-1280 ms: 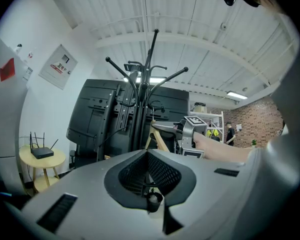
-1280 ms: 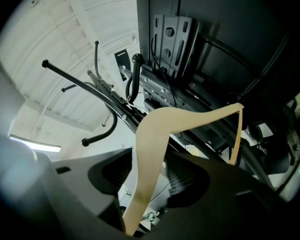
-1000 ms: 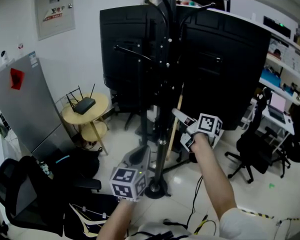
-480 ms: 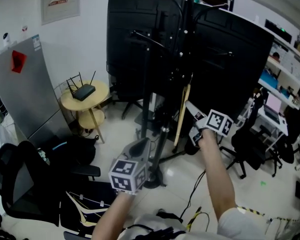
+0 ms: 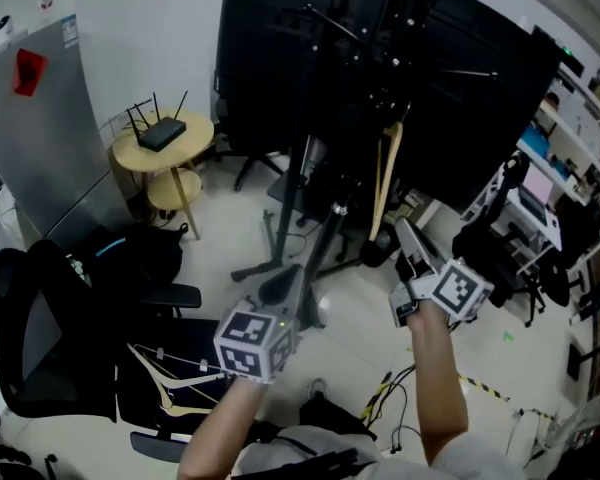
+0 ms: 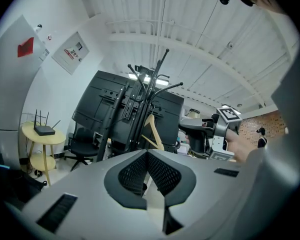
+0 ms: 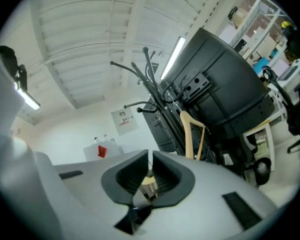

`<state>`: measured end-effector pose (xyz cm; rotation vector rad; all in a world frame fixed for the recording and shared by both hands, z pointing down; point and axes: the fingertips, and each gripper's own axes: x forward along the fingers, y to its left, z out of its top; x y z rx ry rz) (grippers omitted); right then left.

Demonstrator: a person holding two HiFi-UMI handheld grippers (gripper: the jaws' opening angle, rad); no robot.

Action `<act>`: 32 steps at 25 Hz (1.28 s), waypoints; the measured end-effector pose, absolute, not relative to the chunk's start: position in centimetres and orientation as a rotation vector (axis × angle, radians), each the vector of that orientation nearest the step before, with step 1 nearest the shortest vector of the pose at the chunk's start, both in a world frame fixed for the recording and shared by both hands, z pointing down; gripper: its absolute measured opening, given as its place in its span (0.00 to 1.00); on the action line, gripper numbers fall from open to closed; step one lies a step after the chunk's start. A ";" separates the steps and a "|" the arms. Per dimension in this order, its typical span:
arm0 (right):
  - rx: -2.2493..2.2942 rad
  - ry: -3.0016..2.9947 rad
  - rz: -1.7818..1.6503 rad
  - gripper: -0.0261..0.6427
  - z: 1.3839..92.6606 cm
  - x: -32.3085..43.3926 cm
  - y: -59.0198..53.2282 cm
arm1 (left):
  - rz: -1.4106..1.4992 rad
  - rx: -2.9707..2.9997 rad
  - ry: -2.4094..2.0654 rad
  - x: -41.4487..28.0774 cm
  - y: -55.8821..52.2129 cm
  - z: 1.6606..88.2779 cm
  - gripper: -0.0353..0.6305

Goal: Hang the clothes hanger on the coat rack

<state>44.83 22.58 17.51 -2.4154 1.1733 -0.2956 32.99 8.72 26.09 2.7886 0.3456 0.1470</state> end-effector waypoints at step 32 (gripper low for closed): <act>-2.429 1.473 -0.497 0.04 32.4 26.4 31.8 | 0.346 2.732 0.235 22.1 24.7 33.8 0.04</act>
